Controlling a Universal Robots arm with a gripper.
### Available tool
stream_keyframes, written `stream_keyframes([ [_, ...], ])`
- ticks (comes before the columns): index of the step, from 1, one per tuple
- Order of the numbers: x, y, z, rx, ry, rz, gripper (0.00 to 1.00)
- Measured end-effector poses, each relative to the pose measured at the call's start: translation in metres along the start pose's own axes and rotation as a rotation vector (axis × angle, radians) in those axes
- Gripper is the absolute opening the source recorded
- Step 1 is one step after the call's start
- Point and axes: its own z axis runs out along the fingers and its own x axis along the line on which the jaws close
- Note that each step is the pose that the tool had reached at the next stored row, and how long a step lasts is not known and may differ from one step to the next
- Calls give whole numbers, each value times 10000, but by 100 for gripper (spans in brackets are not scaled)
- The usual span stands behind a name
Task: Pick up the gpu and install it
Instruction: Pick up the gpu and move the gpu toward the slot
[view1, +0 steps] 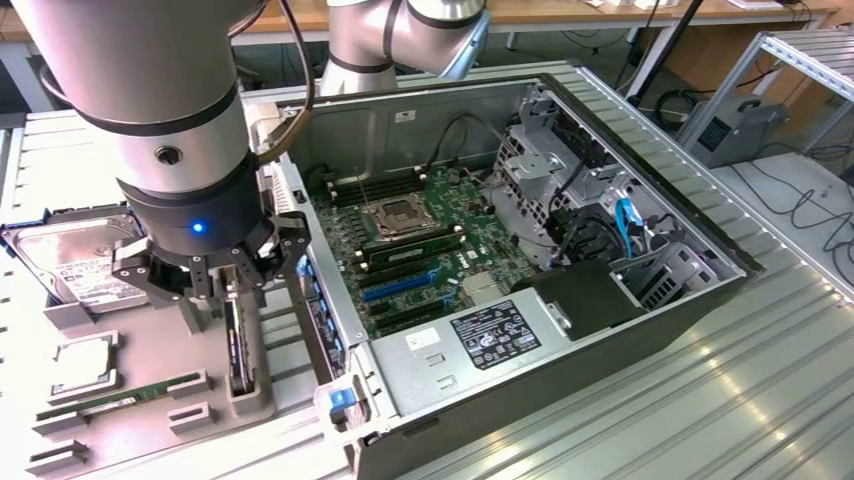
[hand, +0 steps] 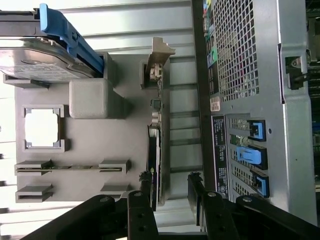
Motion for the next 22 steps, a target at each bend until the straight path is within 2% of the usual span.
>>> stream_keyframes([
  [8, 5, 31, 28, 8, 1, -1, 42],
  [22, 11, 31, 69, 25, -1, -1, 42],
])
